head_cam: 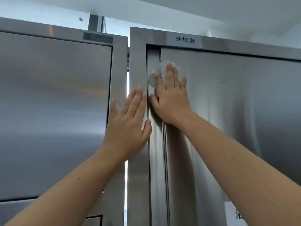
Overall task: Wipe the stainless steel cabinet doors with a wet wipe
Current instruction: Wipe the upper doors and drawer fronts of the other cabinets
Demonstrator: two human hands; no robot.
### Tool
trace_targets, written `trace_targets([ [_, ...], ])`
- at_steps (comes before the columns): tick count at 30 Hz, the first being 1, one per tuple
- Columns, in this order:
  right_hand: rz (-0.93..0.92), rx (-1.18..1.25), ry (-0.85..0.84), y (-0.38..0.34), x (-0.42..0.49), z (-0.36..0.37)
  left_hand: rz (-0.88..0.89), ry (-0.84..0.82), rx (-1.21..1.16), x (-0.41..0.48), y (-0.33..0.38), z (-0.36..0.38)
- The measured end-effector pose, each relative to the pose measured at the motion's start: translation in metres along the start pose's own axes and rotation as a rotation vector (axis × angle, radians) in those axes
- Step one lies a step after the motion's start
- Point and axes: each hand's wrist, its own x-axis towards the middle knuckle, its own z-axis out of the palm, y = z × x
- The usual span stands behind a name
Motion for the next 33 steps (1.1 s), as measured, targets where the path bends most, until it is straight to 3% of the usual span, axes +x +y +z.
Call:
trace_targets([
  [10, 0.076, 0.003, 0.014, 0.003, 0.063, -0.009, 0.024, 0.063, 0.01, 0.0, -0.002, 0.001],
  [19, -0.011, 0.001, 0.041, 0.008, 0.044, -0.004, 0.046, 0.084, 0.035, 0.0, -0.002, 0.001],
  [33, 0.084, -0.011, -0.023, 0.004, 0.059, -0.015, 0.09, 0.044, 0.098, -0.002, -0.008, 0.0],
])
